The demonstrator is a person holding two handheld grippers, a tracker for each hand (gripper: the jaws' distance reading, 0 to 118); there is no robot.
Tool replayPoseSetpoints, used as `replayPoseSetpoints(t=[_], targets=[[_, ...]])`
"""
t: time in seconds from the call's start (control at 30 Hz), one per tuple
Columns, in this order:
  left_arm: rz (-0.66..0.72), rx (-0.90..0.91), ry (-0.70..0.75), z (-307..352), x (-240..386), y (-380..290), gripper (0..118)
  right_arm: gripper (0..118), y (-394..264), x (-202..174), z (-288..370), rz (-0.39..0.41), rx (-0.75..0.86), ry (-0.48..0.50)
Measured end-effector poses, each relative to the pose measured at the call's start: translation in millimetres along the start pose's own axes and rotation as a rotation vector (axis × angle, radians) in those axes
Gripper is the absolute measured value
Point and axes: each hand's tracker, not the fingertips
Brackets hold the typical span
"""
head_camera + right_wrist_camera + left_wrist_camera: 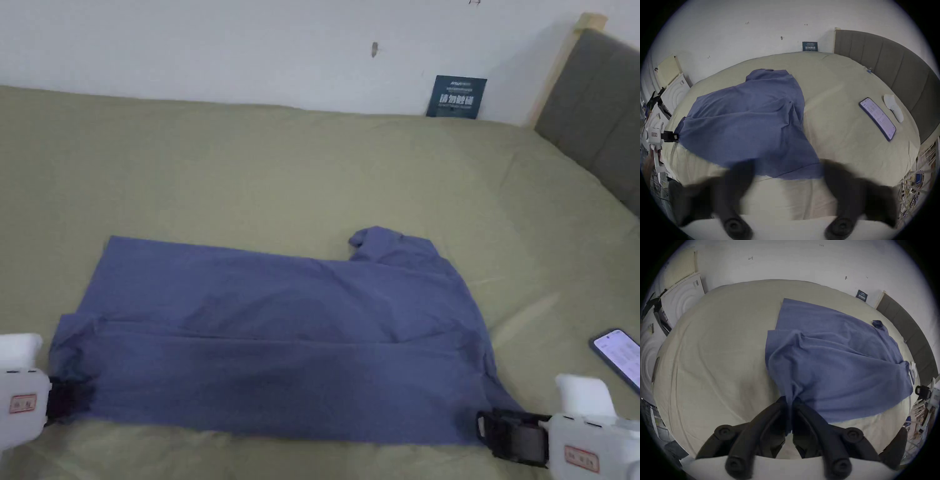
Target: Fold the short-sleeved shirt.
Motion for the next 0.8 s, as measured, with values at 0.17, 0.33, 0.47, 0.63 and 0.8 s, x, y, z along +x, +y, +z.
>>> replayPoseSetpoints(t=[0.17,0.33,0.47,0.63,0.8], targets=[[0.045,-0.003,-0.015,3.3,-0.7,0.5,8,109,1.3,0.1,-29.4,0.041,-0.047,-0.021],[0.027,-0.005,0.0,4.4,3.6,1.8,8,12,-1.9,11.5,-40.1,-0.047,-0.038,0.043],[0.014,0.016,0.021,15.5,3.1,3.1,7,10,-1.9,4.7,-17.2,-0.016,-0.015,0.005],[0.018,0.043,0.024,40.7,-3.3,-5.3,7,10,-5.5,6.4,15.8,-0.03,0.035,0.035],[0.0,0.035,0.036,71.6,-14.0,-44.7,7,10,-27.9,4.0,44.9,0.002,0.036,0.059]])
